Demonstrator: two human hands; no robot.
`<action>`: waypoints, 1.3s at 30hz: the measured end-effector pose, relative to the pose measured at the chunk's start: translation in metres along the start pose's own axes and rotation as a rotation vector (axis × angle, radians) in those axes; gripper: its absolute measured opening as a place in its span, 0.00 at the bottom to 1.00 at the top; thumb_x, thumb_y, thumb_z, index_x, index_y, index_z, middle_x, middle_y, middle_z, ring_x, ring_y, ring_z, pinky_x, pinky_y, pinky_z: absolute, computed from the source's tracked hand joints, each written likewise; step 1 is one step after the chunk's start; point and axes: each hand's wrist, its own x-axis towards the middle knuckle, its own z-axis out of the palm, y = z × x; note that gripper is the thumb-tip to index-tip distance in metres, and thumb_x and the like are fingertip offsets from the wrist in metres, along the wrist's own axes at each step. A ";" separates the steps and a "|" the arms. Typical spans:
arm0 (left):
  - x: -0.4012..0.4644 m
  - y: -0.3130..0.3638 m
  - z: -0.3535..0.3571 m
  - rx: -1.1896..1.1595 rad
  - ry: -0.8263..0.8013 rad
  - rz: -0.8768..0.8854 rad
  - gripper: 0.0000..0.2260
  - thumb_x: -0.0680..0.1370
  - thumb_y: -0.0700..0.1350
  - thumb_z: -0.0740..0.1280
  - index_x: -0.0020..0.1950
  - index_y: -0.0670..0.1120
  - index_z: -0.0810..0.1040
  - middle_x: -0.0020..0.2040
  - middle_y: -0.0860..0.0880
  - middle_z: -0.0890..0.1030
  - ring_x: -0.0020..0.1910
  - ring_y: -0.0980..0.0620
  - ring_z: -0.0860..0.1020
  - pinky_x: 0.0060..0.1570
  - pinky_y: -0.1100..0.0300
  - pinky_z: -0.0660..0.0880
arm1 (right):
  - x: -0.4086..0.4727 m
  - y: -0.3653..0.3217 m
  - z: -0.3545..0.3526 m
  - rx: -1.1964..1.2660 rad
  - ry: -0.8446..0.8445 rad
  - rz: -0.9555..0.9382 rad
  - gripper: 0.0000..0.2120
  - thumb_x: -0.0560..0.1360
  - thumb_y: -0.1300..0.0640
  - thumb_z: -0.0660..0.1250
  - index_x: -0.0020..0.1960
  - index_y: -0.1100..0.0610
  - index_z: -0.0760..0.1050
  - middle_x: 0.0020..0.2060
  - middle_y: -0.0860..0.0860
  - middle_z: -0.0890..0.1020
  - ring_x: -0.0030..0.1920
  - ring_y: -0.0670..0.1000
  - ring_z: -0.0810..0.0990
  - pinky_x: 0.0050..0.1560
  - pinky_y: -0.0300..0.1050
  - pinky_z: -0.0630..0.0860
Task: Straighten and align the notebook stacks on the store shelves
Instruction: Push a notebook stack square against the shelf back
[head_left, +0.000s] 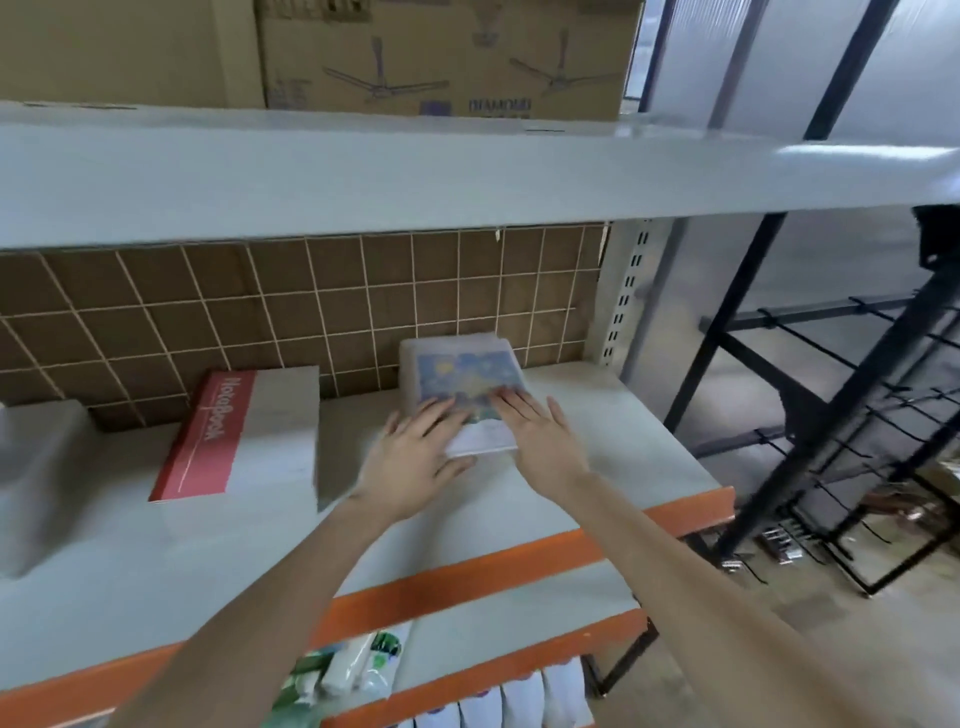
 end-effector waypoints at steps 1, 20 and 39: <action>-0.002 0.002 -0.001 -0.021 0.015 -0.052 0.29 0.78 0.65 0.51 0.74 0.51 0.62 0.75 0.52 0.60 0.75 0.53 0.56 0.71 0.53 0.53 | 0.004 0.006 -0.002 0.018 -0.021 -0.023 0.34 0.78 0.63 0.58 0.78 0.52 0.45 0.77 0.46 0.48 0.76 0.45 0.45 0.74 0.50 0.41; -0.021 0.011 0.005 -0.258 0.285 -0.476 0.18 0.78 0.51 0.64 0.68 0.51 0.73 0.65 0.48 0.76 0.71 0.48 0.66 0.72 0.40 0.46 | 0.003 0.055 0.009 0.931 0.210 0.080 0.24 0.70 0.52 0.74 0.64 0.53 0.75 0.60 0.47 0.78 0.62 0.49 0.74 0.65 0.45 0.68; -0.021 0.028 0.004 -0.574 0.428 -0.596 0.17 0.75 0.45 0.69 0.64 0.48 0.76 0.60 0.46 0.79 0.53 0.53 0.79 0.74 0.54 0.48 | 0.009 0.062 0.009 1.001 0.142 0.092 0.23 0.71 0.54 0.73 0.65 0.50 0.74 0.59 0.41 0.76 0.65 0.49 0.71 0.67 0.43 0.65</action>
